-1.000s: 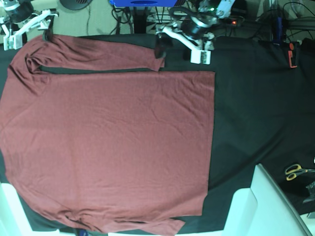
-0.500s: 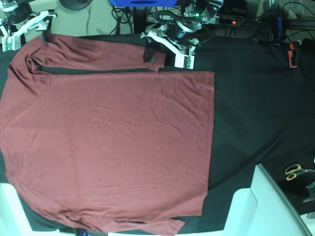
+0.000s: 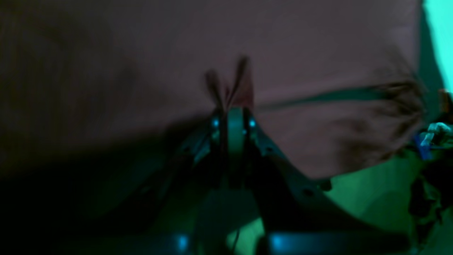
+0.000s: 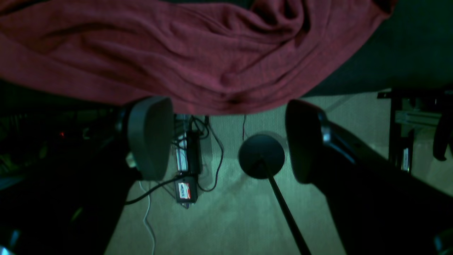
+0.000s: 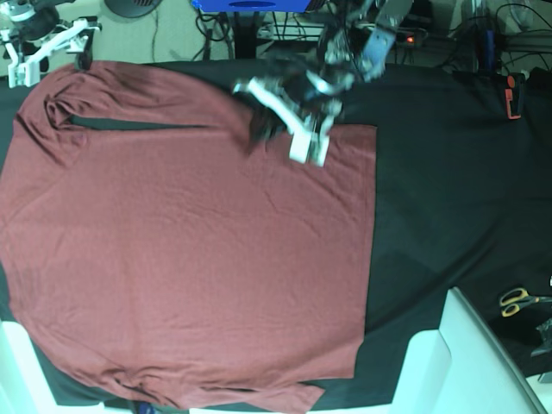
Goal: Fold the T-shirt properly
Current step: 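Drag the held sleeve with the left gripper across the shirt body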
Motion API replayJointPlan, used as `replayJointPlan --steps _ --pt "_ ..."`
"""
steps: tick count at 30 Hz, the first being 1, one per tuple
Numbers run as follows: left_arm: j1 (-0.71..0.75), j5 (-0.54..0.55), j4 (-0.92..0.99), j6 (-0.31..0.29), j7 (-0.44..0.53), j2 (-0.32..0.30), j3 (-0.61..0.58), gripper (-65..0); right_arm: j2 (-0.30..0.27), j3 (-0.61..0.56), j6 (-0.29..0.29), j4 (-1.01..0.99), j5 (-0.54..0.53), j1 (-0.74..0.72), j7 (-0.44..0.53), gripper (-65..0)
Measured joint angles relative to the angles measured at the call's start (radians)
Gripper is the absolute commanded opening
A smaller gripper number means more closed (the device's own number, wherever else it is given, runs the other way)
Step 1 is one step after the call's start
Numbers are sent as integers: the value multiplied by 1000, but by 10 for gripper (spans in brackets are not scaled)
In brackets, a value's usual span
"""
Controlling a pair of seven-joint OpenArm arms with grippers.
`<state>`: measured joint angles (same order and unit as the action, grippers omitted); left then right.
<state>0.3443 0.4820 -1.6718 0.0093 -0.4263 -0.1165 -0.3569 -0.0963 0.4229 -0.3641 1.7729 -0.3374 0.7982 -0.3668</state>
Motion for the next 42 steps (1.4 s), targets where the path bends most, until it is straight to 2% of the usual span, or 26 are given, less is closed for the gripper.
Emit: replayJointPlan --steps 5,11,15,24,27,29,32,33,36,38,40,42 --pt "-109 1 -105 7 -180 11 2 -650 0 -2 0 -1 0 -8 0 -203" --pt "-250 -2 -126 2 -335 96 3 -650 0 -2 -3 -7 0 -19 3 -203" --pt "-303 -3 -123 2 -377 134 8 -650 2 -2 0 -11 0 -20 3 -203" --pt "-332 -3 -46 2 -375 194 2 -650 3 5 -5 -127 0 -82 0 -203" --pt "-326 -3 -47 2 -373 193 0 -650 19 124 -17 -130 -2 -130 0 -200" --pt "-311 -2 -47 0 -371 174 2 -650 8 206 8 -132 3 -178 2 -198" --pt "-274 -9 -47 5 -373 157 13 -650 -4 249 4 -151 0 -245 3 -197" --pt "-267 -5 -47 2 -376 148 8 -650 -2 252 -6 -166 -2 -271 -14 -200" --pt "-260 -10 -47 6 -370 140 13 -650 -16 278 -108 -254 -5 -377 -131 -203" --pt "-262 -7 -47 6 -370 142 12 -650 -26 349 -137 -335 0 -472 -193 -203" --pt "-261 -2 -49 2 -372 144 9 -650 -39 419 -194 -406 1 -542 -240 -203" --pt "-261 -3 -49 2 -372 144 9 -650 -50 450 -213 -448 3 -571 -276 -204"
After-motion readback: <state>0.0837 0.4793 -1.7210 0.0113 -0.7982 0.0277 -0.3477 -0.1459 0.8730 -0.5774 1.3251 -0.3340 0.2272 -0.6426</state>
